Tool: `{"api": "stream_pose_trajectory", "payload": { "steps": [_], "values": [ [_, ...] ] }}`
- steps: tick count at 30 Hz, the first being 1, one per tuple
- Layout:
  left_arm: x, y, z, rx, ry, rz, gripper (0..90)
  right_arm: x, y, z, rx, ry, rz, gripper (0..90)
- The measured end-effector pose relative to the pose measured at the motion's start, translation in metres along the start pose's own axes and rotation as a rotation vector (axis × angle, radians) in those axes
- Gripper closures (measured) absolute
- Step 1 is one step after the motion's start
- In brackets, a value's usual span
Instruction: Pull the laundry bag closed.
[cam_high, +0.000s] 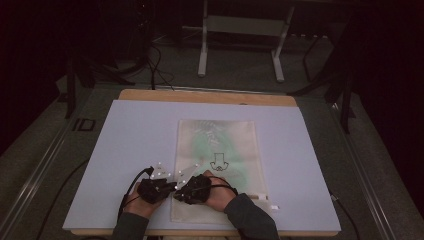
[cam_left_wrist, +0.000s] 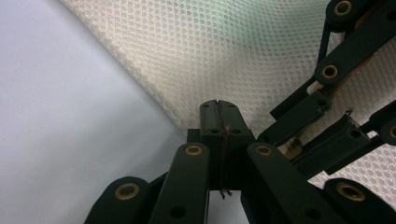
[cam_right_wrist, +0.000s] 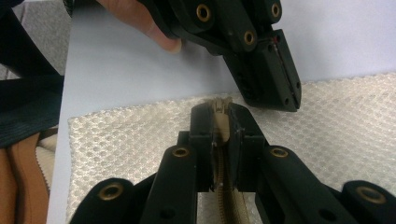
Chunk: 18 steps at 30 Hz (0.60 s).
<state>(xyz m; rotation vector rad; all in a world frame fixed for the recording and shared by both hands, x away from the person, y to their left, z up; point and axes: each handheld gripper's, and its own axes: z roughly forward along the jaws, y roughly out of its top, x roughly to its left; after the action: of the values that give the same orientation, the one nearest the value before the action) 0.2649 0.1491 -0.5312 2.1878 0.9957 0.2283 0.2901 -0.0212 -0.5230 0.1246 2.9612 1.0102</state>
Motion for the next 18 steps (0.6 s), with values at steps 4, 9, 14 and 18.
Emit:
{"api": "stream_pose_trajectory", "payload": {
  "steps": [4,9,14,18],
  "values": [
    [0.0005,-0.0003,0.0,0.001,-0.002,-0.001,89.6,-0.0019,-0.0029,-0.002,-0.005,0.007,0.004,82.3],
    [0.0004,0.0,0.0,0.003,-0.002,-0.004,89.6,-0.0029,-0.0046,-0.0039,-0.001,0.008,0.009,82.4],
    [0.0001,0.0003,0.0001,0.005,0.0,-0.003,89.7,-0.0032,-0.006,-0.0049,-0.003,0.004,0.007,82.5],
    [0.0005,0.0003,0.0,0.007,-0.003,-0.003,89.7,-0.0033,-0.006,-0.0064,0.01,0.0,0.005,82.6]
  ]
}}
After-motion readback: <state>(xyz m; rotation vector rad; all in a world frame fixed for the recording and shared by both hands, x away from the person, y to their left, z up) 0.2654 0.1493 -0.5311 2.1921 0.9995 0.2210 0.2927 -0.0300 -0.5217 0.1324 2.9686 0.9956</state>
